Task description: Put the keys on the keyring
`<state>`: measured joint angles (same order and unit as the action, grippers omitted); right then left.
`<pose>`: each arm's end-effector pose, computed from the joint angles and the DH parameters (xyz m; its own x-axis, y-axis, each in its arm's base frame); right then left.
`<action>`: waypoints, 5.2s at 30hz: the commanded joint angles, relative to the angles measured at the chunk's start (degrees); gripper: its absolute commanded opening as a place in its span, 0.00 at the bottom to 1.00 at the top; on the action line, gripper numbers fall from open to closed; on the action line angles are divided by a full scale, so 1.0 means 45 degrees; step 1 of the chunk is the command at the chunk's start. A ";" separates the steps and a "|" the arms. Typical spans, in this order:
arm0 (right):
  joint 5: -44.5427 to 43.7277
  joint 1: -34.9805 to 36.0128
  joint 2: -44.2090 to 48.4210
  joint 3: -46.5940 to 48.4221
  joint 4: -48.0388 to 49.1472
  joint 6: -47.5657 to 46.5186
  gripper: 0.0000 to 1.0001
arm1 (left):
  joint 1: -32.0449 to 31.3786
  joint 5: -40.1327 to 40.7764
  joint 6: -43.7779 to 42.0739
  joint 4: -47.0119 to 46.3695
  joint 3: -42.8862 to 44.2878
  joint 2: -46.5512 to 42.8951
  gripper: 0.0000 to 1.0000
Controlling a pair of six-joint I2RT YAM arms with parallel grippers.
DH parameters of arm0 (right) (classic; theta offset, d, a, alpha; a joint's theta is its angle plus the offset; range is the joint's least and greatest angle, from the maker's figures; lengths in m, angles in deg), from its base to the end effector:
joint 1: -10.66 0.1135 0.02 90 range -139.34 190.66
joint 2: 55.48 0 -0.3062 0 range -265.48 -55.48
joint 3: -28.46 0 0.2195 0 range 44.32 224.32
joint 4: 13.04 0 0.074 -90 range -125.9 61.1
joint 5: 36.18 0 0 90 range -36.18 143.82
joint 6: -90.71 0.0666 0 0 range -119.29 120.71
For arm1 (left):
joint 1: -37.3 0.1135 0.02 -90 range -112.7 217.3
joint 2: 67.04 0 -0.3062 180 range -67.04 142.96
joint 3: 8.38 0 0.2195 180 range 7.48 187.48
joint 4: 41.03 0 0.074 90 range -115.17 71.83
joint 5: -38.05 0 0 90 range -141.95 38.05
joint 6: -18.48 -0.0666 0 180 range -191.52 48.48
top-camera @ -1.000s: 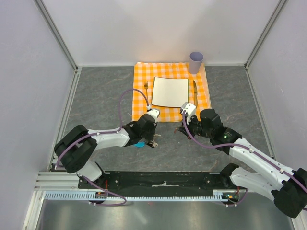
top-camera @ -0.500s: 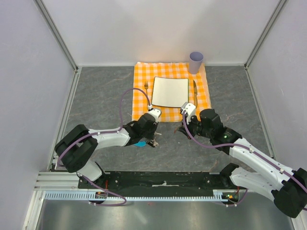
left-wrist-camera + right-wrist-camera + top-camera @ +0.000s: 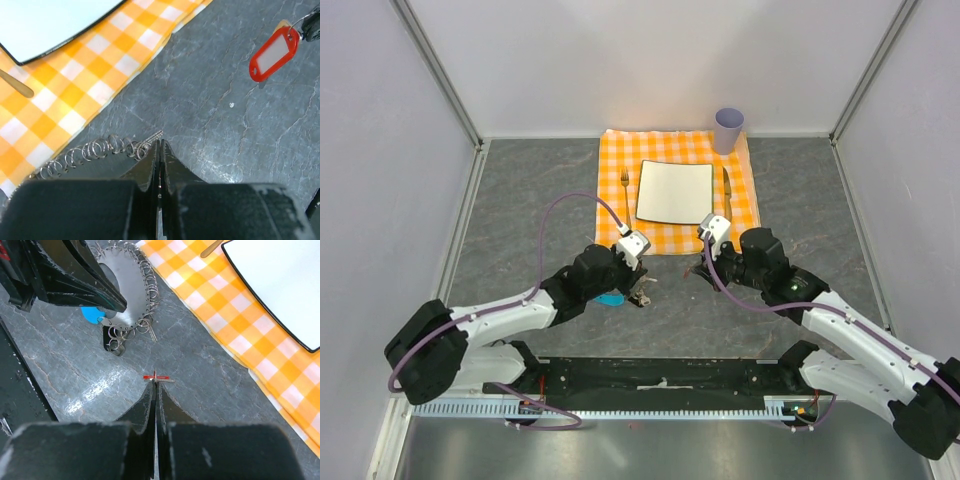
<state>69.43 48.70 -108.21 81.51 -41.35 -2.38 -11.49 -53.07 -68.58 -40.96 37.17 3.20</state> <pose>0.1276 0.1226 0.2936 -0.3270 -0.3218 -0.8886 -0.7994 0.5956 0.0785 0.1595 -0.1841 0.2511 -0.3147 0.2816 -0.9065 0.7487 0.6607 -0.0548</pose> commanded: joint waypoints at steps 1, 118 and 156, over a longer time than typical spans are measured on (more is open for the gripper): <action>0.0065 0.0042 0.0389 0.0758 -0.0202 -0.0211 0.00 | -0.0035 0.0458 -0.0908 -0.0750 -0.0135 -0.0374 0.02; 0.0693 0.0023 0.1698 0.1033 -0.1414 -0.1383 0.00 | 0.0705 -0.1645 -0.3096 0.1626 0.2714 0.1146 0.02; -0.1088 0.0042 0.2303 0.0622 -0.1062 -0.0954 0.00 | -0.0915 -0.1332 -0.3154 0.5092 0.5805 0.6268 0.19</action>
<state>65.30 48.70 -98.59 84.70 -48.65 -7.45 -15.52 -61.82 -84.34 -17.10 64.97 34.59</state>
